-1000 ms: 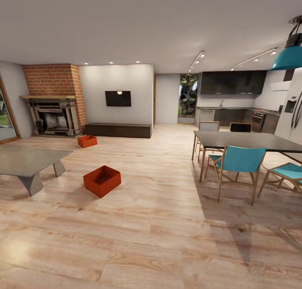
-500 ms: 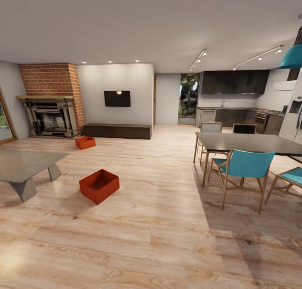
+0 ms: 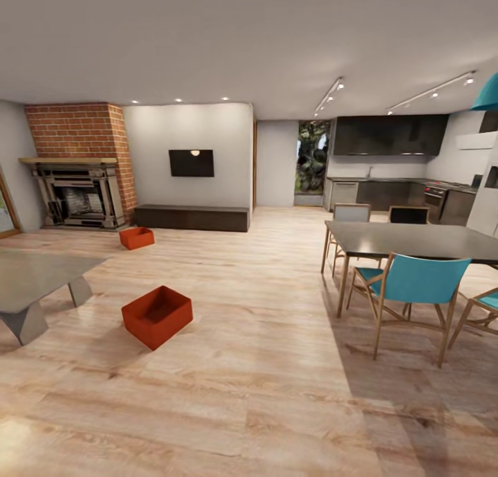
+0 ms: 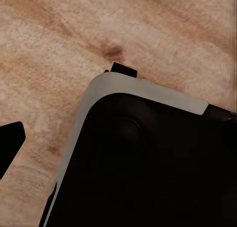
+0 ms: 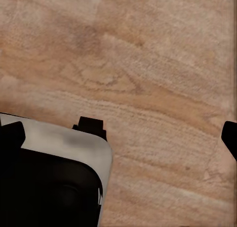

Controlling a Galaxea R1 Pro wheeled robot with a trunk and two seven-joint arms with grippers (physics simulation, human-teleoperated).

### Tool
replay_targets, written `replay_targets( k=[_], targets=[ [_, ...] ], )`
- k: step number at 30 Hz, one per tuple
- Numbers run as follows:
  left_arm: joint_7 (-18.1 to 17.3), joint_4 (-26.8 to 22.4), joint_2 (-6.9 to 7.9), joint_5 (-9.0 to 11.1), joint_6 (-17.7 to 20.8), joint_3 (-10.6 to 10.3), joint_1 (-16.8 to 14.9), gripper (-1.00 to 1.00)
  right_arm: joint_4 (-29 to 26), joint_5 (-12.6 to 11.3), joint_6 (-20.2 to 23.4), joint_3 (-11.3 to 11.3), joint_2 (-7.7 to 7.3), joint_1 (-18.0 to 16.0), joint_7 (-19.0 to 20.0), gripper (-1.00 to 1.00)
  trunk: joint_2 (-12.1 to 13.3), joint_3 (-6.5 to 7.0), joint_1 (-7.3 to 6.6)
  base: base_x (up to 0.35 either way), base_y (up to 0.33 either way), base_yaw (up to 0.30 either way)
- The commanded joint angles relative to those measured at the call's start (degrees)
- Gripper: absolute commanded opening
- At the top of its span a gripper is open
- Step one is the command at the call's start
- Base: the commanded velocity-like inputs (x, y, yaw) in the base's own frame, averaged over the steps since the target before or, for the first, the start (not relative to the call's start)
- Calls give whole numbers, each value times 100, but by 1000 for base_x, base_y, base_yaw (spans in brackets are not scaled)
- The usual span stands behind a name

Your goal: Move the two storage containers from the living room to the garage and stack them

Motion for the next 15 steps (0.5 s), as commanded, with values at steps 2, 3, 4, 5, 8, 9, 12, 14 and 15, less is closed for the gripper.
replay_targets(
  k=[2,3,4,5,8,9,12,14,15],
  targets=[
    [6,-3,0,25,-11,-8,-1,100,17,-56,-34,48,3,-7,-2,100,-3,-6,3,322,-31,0],
    [6,-3,0,25,-11,-8,-1,100,17,-56,-34,48,3,-7,-2,100,-3,-6,3,322,-17,0],
    [6,-3,0,25,-11,-8,-1,100,17,-56,-34,47,3,-7,-2,100,-3,-6,3,322,-11,0],
    [6,-3,0,25,-11,-8,-1,100,17,-57,-34,45,3,-7,-2,100,-3,-6,3,322,-7,0],
    [6,-3,0,25,-11,-8,-1,100,17,-57,-34,42,3,-7,-2,100,-3,-6,3,322,-4,0],
    [6,-3,0,25,-11,-8,-1,100,17,-56,-34,41,3,-7,-2,100,-3,-6,3,322,-1,0],
    [6,-3,0,25,-11,-8,-1,100,17,-57,-34,43,3,-7,-2,100,-3,-6,3,322,-1,0],
    [6,-3,0,25,-11,-8,-1,100,17,-63,-34,43,3,-7,-2,100,-3,-6,3,322,0,0],
    [6,-3,0,25,-11,-8,-1,100,17,-63,-34,45,3,-7,-2,100,-3,-6,3,322,0,0]
  ],
)
